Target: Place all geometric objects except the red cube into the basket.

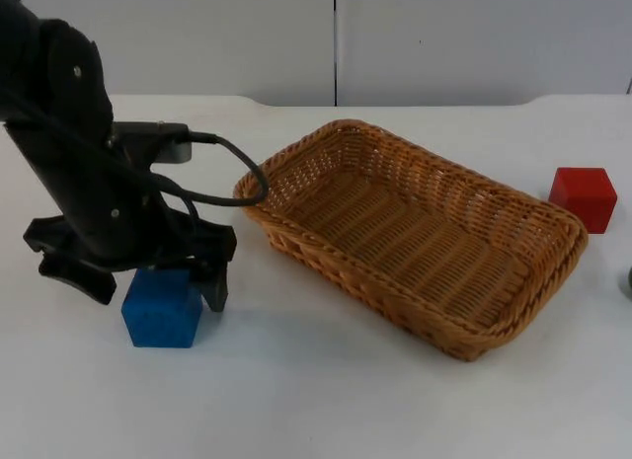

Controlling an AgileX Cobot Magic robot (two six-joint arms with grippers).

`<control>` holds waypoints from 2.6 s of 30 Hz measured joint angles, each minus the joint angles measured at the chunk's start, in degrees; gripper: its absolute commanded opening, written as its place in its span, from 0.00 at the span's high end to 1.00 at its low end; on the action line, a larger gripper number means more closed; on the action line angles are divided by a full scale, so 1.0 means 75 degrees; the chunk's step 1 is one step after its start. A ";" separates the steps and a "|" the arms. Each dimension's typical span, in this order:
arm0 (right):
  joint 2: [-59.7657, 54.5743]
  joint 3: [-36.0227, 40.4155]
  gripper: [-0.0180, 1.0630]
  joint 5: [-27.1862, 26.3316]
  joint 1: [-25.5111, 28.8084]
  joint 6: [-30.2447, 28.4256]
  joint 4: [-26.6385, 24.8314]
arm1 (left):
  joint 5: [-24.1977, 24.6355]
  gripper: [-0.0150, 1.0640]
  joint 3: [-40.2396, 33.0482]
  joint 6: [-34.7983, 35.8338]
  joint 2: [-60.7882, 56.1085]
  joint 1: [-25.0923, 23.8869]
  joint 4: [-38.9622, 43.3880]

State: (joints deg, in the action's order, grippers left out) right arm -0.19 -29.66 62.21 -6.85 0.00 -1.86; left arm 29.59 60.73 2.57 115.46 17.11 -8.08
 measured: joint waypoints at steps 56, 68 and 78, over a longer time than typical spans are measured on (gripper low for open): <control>0.0000 0.0000 0.01 0.0000 0.0000 0.0000 0.0000 | 0.0531 0.99 0.2711 -0.2345 -0.0944 0.1269 -0.1006; 0.0000 0.0000 0.01 0.0000 0.0000 0.0000 0.0000 | 0.1572 0.99 0.5525 -0.2567 0.2049 0.1269 -0.1006; 0.0000 0.0000 0.01 0.0000 0.0000 0.0000 0.0000 | 0.1542 0.47 0.5679 -0.2567 0.2663 0.1333 -0.1160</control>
State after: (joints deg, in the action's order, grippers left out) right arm -0.19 -29.66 62.21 -6.85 0.00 -1.86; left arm 41.16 103.33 -16.68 135.43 27.10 -16.78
